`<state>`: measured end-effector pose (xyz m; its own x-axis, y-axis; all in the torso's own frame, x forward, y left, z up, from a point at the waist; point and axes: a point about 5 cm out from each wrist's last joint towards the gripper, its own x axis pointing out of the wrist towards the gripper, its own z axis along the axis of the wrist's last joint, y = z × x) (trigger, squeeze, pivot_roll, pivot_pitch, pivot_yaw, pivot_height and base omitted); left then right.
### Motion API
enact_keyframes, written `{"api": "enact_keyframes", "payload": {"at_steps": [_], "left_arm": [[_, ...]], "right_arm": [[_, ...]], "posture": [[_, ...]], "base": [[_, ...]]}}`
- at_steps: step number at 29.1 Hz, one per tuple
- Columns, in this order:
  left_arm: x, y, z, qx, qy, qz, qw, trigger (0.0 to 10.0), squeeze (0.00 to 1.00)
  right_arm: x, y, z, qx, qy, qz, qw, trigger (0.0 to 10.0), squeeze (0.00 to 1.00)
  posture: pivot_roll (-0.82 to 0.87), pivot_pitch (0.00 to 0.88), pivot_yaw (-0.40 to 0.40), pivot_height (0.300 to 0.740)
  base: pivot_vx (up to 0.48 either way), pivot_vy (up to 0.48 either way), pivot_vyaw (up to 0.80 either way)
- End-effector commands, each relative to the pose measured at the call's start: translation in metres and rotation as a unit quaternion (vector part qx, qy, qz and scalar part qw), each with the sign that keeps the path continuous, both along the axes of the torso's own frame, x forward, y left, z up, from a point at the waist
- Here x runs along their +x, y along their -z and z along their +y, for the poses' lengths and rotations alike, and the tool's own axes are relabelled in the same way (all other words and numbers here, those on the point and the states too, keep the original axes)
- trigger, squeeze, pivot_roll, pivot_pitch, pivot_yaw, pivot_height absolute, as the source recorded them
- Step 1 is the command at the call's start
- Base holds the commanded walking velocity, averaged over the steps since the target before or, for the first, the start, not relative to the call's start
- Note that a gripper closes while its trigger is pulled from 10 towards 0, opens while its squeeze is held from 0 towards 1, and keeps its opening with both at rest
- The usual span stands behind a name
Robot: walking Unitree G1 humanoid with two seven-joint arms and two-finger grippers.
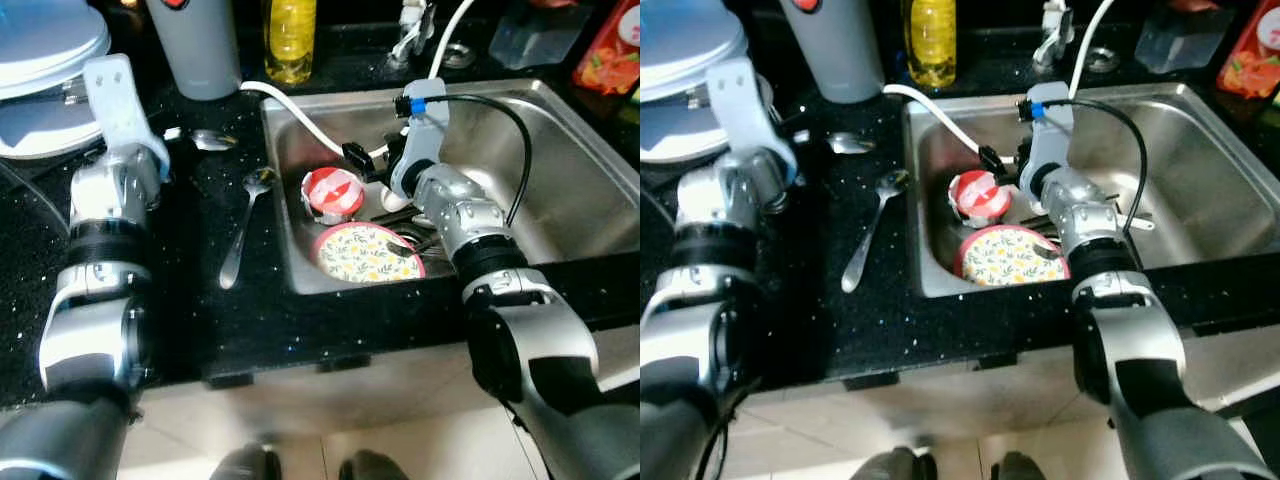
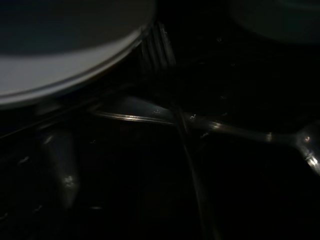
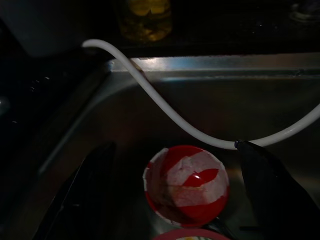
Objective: Kitchen organization
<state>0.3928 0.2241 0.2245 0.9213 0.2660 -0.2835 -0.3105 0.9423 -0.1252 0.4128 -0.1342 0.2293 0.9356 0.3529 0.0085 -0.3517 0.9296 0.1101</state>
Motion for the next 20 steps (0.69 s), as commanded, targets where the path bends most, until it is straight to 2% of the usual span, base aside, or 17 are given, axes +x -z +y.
{"api": "enact_keyframes", "payload": {"at_steps": [1,2,6,9,13,15,16,18,19,20], "left_arm": [[-0.018,0.070,-0.005,-0.060,-0.015,0.128,0.990,0.0,0.00],[-0.020,0.074,-0.006,-0.080,-0.020,0.123,0.989,0.0,0.00],[-0.022,0.074,-0.009,-0.107,-0.026,0.103,0.989,0.0,0.00],[-0.023,0.073,-0.010,-0.109,-0.027,0.095,0.989,0.0,0.00],[-0.024,0.063,-0.013,-0.101,-0.026,0.062,0.993,0.0,0.00],[-0.025,0.051,-0.014,-0.045,-0.014,0.024,0.999,0.0,0.00],[-0.025,0.051,-0.014,-0.045,-0.014,0.024,0.999,0.0,0.00],[-0.027,0.031,-0.015,0.021,0.004,-0.043,0.999,0.0,0.00],[-0.027,0.031,-0.015,0.021,0.004,-0.043,0.999,0.0,0.00],[-0.028,0.025,-0.016,0.034,0.012,-0.066,0.997,0.0,0.00]], "right_arm": [[-0.002,0.005,0.000,0.035,0.018,0.009,0.999,10.0,0.00],[-0.003,0.005,0.002,0.043,0.021,0.007,0.999,10.0,0.00],[-0.007,0.005,0.010,0.054,0.021,0.005,0.998,10.0,0.00],[-0.008,0.005,0.013,0.056,0.021,0.005,0.998,10.0,0.00],[-0.011,0.003,0.019,0.064,0.019,0.003,0.998,10.0,0.00],[-0.011,-0.001,0.019,0.068,0.019,-0.002,0.998,10.0,0.00],[-0.011,-0.001,0.019,0.068,0.019,-0.002,0.998,10.0,0.00],[-0.012,-0.009,0.014,0.066,0.022,-0.017,0.997,10.0,0.00],[-0.012,-0.009,0.014,0.066,0.022,-0.017,0.997,10.0,0.00],[-0.012,-0.012,0.012,0.064,0.024,-0.023,0.997,10.0,0.00]], "posture": [[0.12,0.109,0.012,0.740],[0.12,0.110,0.011,0.740],[0.12,0.109,0.006,0.740],[0.12,0.108,0.005,0.740],[0.12,0.108,0.004,0.740],[0.12,0.108,0.004,0.740],[0.12,0.108,0.004,0.740],[0.12,0.108,0.004,0.740],[0.12,0.108,0.004,0.740],[0.12,0.108,0.004,0.740]], "base": [[0.000,0.000,0.00],[0.000,0.000,0.00],[0.000,0.000,0.00],[0.000,0.000,0.00],[0.000,0.000,0.00],[0.000,0.000,0.00],[0.000,0.000,0.00],[0.000,0.000,0.00],[0.000,0.000,0.00],[0.000,0.000,0.00]]}}
